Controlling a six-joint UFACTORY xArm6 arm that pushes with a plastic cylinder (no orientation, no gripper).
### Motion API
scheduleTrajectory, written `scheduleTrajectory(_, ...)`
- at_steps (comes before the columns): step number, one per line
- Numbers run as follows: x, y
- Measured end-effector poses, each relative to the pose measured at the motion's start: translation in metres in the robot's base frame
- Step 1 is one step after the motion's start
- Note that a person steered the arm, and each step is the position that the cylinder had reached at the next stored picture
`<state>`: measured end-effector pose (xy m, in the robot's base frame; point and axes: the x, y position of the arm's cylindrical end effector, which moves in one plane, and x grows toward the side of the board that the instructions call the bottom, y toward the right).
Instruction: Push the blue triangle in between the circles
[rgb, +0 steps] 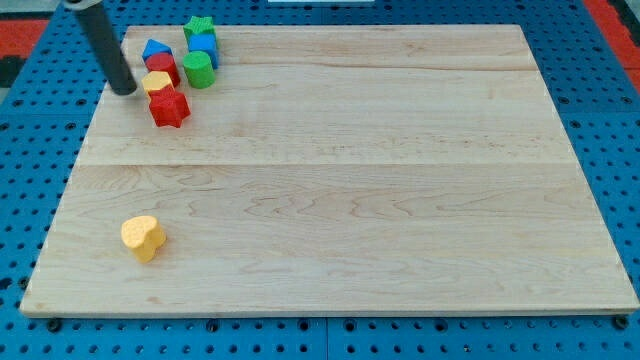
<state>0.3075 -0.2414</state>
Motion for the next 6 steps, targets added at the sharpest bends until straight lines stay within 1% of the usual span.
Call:
scheduleTrajectory(1, -0.018, 0.001)
scheduleTrajectory(2, -0.047, -0.048)
scheduleTrajectory(3, -0.08, -0.037)
scheduleTrajectory(4, -0.082, 0.025)
scheduleTrajectory(5, -0.031, 0.061)
scheduleTrajectory(6, -0.006, 0.058)
